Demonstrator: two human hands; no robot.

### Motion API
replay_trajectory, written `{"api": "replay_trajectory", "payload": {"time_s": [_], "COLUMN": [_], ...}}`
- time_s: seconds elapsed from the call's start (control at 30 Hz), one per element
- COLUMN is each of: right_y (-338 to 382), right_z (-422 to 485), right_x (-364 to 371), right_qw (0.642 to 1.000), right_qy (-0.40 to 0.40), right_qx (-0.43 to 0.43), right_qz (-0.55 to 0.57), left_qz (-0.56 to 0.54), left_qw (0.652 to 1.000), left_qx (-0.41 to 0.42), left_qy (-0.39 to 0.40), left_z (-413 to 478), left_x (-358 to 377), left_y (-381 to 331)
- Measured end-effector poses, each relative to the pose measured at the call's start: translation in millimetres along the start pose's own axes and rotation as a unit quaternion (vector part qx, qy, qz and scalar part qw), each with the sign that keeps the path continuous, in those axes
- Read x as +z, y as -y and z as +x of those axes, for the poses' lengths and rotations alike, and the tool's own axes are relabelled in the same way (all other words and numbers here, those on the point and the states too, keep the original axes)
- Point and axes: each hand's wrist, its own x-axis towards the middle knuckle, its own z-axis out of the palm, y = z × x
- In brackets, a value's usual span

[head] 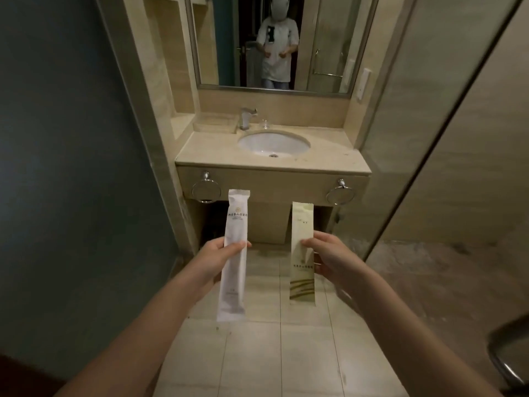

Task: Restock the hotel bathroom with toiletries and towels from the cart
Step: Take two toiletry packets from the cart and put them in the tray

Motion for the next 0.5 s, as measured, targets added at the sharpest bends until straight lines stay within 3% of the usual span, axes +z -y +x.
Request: {"api": "replay_trajectory", "payload": {"time_s": [0.5], "right_y": [93.6], "right_z": [277.3], "right_x": [30.3], "right_qw": [0.995], "right_qy": [0.082], "right_qx": [-0.016], "right_qz": [-0.061], "left_qz": [-0.056], "left_qw": [0.996], "left_qx": [-0.028], "left_qy": [-0.070], "left_z": [243.7], "left_x": [-70.9], "left_y": [-53.4]}}
